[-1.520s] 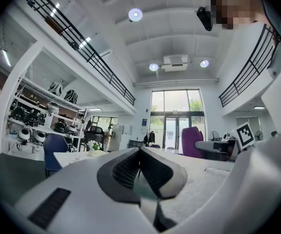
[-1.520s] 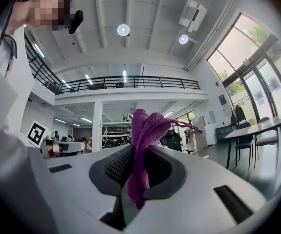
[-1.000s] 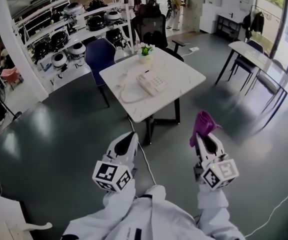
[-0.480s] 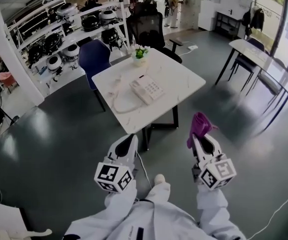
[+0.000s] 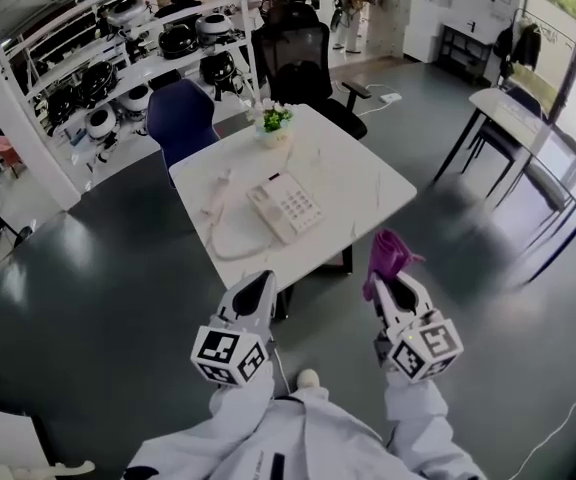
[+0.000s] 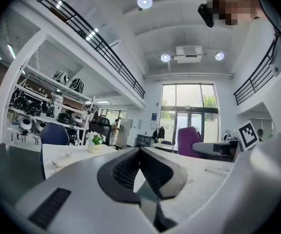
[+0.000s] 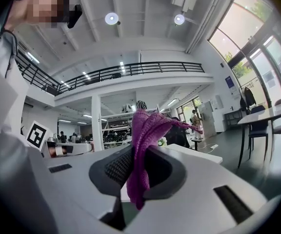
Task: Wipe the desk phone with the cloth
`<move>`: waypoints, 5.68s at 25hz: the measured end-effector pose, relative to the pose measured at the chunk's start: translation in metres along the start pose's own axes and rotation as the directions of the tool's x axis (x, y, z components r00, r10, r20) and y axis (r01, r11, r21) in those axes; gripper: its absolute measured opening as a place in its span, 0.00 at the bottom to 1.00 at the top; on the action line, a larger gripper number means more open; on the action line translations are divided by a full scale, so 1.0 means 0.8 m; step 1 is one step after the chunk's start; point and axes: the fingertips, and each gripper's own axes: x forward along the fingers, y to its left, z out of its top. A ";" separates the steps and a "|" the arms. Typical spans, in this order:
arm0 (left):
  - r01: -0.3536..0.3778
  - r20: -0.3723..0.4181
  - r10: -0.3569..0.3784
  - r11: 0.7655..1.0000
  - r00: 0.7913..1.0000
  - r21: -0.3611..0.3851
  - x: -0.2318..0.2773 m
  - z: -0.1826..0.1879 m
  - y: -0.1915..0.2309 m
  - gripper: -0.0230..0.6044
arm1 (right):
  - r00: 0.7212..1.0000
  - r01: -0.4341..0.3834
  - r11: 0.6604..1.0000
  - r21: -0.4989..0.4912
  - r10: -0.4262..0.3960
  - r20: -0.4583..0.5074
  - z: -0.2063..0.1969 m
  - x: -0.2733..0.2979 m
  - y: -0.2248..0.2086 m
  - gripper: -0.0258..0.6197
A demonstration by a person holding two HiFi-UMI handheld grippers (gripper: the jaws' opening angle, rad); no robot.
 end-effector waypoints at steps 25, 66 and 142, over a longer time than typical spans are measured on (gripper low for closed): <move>-0.145 -0.044 0.142 0.985 0.989 -0.089 0.140 -0.048 0.141 0.03 | 0.987 -0.103 0.993 0.048 0.108 -0.117 -0.055 0.220 -0.093 0.09; -0.665 -0.203 0.634 0.700 0.746 -0.260 0.268 -0.142 0.275 0.03 | 0.696 -0.627 0.779 -0.023 0.547 -0.464 -0.170 0.589 -0.171 0.09; -0.580 -0.323 0.491 0.755 0.809 -0.306 0.240 -0.210 0.269 0.03 | 0.238 -0.884 0.468 0.020 0.486 -0.841 -0.289 0.498 -0.097 0.10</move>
